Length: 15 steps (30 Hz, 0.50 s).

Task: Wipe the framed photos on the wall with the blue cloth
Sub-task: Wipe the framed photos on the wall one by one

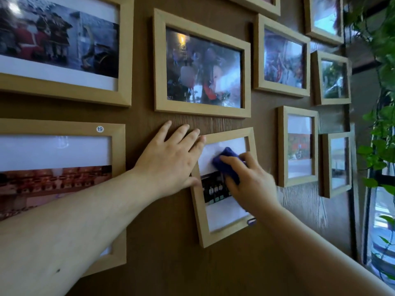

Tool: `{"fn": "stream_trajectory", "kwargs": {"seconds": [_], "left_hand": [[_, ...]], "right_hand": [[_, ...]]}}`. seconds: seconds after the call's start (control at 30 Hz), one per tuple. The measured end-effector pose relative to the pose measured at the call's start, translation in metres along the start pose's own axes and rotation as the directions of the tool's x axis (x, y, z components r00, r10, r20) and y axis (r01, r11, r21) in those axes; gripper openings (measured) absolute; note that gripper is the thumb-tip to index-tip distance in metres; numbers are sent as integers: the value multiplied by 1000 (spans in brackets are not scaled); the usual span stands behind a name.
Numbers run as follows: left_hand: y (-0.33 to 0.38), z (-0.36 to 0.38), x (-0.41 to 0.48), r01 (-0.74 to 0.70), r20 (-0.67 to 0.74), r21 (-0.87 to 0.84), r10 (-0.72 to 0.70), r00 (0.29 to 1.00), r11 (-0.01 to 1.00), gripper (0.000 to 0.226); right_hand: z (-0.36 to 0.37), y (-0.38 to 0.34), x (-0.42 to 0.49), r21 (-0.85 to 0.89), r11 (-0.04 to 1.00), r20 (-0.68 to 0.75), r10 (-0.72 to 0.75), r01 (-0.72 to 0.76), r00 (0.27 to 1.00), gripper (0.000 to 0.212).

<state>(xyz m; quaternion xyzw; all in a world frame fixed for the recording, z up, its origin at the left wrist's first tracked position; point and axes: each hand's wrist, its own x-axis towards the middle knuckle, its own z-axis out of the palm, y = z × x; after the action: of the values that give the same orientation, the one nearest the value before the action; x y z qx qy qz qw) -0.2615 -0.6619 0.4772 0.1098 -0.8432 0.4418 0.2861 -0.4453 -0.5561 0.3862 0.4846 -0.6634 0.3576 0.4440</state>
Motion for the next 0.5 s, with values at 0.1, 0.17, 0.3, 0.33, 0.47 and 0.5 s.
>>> {"fn": "stream_trajectory", "kwargs": {"seconds": [0.1,0.17,0.3,0.33,0.47,0.5], "left_hand": [[3,1,-1,2,-2,14,-2,1000,1000,97],[2,1,-1,7,-4,21,-7,1000,1000,98],[1,0,0,8,-7,15,-8,1000,1000,97],[0,0,0,6,-11,17,-6,1000,1000,97],[0,0,0,8,-5,19,-8,1000,1000,96],[1,0,0,6,4,22,-6,1000,1000,96]], "right_hand": [[-3,21,-13,-30,985,-24,167,-168,986,41],[1,15,-17,-5,982,-3,187,-187,982,42],[5,-13,-29,28,995,128,-101,99,987,44],[5,-14,-31,20,985,158,-170,169,973,43],[-2,15,-31,-36,994,143,-101,107,985,42],[-4,24,-34,-46,999,130,-23,30,991,42]]}}
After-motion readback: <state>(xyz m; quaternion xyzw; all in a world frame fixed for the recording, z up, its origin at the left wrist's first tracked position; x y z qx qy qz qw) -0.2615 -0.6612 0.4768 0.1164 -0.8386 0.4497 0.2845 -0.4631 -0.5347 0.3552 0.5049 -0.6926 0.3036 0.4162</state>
